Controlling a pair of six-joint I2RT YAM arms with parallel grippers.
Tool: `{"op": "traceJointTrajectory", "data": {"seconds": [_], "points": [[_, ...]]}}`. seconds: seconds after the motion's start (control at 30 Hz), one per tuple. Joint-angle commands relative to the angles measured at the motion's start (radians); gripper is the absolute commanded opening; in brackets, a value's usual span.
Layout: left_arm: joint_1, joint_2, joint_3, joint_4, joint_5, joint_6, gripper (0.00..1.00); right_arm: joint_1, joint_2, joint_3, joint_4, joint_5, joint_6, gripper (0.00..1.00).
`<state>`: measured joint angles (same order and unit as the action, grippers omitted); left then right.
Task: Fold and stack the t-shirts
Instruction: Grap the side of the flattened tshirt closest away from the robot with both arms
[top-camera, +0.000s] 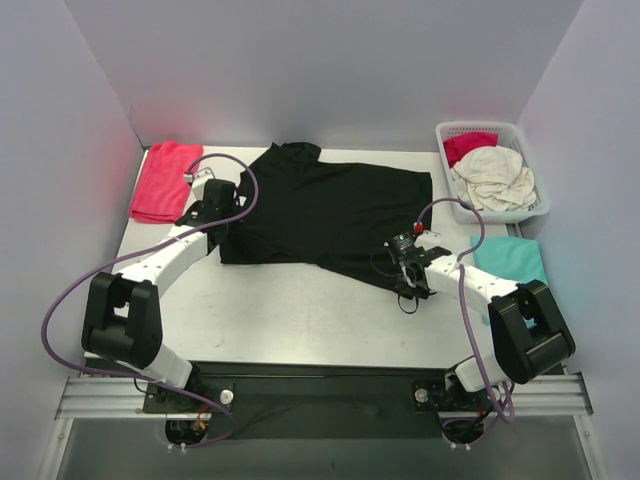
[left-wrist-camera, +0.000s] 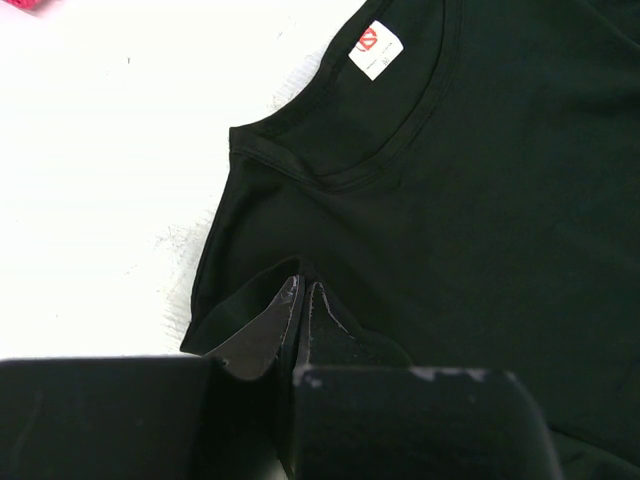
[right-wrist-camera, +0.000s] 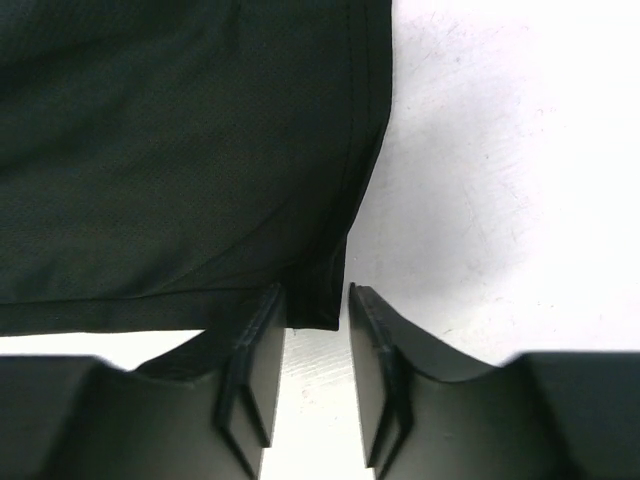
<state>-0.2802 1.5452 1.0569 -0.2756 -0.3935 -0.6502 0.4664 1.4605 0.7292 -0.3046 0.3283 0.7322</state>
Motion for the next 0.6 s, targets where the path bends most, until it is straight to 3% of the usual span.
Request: {"op": "traceJointTrajectory", "data": {"seconds": [0.0, 0.37, 0.47, 0.57], "points": [[-0.004, -0.03, 0.006, 0.004, -0.019, 0.003, 0.0, 0.005, -0.043, -0.011, -0.048, 0.043, 0.009, 0.35], [-0.002, -0.033, 0.005, 0.001, -0.024, 0.003, 0.0, -0.002, -0.003, -0.051, 0.002, -0.008, 0.035, 0.33], [-0.002, -0.034, 0.005, 0.0, -0.025, 0.003, 0.0, -0.005, 0.001, -0.06, 0.012, -0.02, 0.038, 0.28], [-0.004, -0.04, 0.005, -0.002, -0.028, 0.003, 0.0, -0.006, -0.009, -0.066, 0.01, -0.026, 0.039, 0.09]]}}
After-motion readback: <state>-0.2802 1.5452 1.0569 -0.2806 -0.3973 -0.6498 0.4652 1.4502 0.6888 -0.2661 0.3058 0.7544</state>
